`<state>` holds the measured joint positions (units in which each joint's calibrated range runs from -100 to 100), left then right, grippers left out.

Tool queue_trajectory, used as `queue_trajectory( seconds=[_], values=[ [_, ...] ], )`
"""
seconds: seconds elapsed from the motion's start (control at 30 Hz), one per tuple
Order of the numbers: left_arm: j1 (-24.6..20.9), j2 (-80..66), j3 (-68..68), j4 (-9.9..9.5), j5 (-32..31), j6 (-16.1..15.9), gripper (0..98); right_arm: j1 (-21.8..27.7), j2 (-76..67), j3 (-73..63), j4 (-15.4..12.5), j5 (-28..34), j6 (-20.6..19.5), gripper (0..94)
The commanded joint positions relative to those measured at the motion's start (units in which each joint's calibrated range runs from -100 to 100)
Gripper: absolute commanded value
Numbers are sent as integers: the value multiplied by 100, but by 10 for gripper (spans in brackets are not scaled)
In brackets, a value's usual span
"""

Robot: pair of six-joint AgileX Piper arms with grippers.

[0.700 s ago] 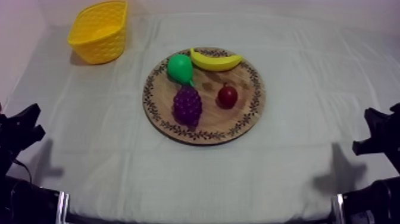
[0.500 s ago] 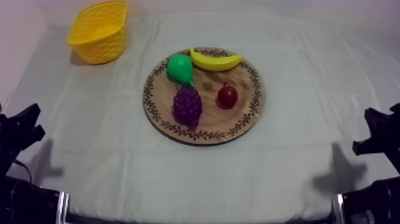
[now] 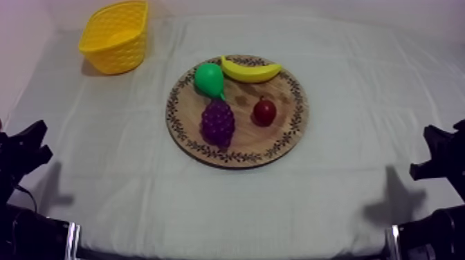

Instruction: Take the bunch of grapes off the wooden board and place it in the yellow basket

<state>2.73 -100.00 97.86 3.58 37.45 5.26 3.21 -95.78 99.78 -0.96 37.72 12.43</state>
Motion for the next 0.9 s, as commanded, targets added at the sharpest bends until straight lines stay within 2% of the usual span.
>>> queue_trajectory(
  seconds=[0.0, 0.3, 0.43, 0.63, 0.87],
  values=[
    [-1, 0, 1, -4, -2, 0, 0, 1, 2, -1, 0, 3, 0, 3],
    [-5, 0, 1, -4, -2, 51, 1, 1, 2, -1, 0, 3, 0, 3],
    [-8, 0, 1, 14, 3, -109, 0, 1, 2, -1, 0, 3, -1, 3],
    [-6, 101, -122, 155, 8, -307, 0, 1, 2, -1, 0, 3, -2, 3],
    [19, 922, -1180, 146, 22, -440, 0, 1, 2, -1, 0, 3, -1, 3]
  ],
)
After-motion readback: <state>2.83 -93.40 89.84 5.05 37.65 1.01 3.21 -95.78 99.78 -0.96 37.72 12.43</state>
